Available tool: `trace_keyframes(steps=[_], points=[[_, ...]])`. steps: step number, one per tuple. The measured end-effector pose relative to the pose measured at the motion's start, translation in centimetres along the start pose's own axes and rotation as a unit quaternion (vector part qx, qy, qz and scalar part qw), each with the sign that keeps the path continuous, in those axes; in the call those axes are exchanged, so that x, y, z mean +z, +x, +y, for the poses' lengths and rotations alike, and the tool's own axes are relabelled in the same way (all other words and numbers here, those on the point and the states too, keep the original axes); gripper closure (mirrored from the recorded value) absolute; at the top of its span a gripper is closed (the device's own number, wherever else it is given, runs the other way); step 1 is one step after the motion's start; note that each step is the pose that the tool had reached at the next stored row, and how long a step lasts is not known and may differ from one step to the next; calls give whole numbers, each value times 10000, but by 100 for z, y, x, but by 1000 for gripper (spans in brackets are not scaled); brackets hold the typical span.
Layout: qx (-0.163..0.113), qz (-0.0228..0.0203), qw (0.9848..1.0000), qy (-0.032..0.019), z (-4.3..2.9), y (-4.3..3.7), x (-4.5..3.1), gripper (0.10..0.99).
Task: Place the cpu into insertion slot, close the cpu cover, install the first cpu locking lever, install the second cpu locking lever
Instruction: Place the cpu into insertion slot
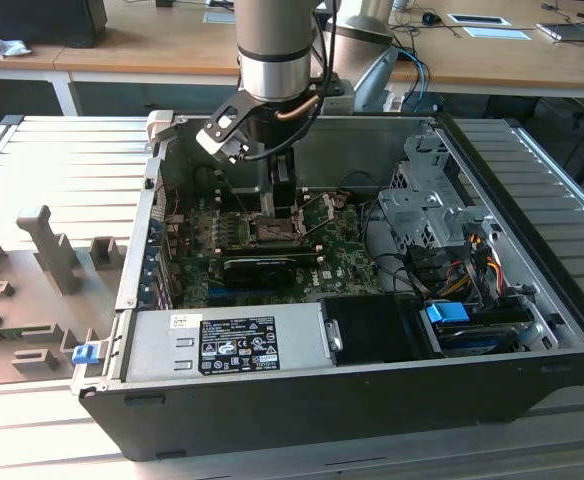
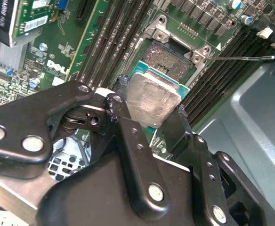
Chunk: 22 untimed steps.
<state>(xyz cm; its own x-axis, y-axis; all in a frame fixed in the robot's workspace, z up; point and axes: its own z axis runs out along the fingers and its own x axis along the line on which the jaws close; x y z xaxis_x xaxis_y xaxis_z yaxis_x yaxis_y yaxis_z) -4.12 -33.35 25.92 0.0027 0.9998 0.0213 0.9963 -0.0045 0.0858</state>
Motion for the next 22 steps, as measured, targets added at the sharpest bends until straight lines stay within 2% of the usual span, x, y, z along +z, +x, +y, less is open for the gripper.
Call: trace_keyframes(steps=[3,9,12,13,22], points=[[0,-1,10000,0,-6,-2,68,553],[1,1,10000,0,-13,-3,140,553],[0,1,10000,0,-24,41,230,553],[1,1,10000,0,-31,60,289,553],[0,1,10000,-2,-88,73,323,553]])
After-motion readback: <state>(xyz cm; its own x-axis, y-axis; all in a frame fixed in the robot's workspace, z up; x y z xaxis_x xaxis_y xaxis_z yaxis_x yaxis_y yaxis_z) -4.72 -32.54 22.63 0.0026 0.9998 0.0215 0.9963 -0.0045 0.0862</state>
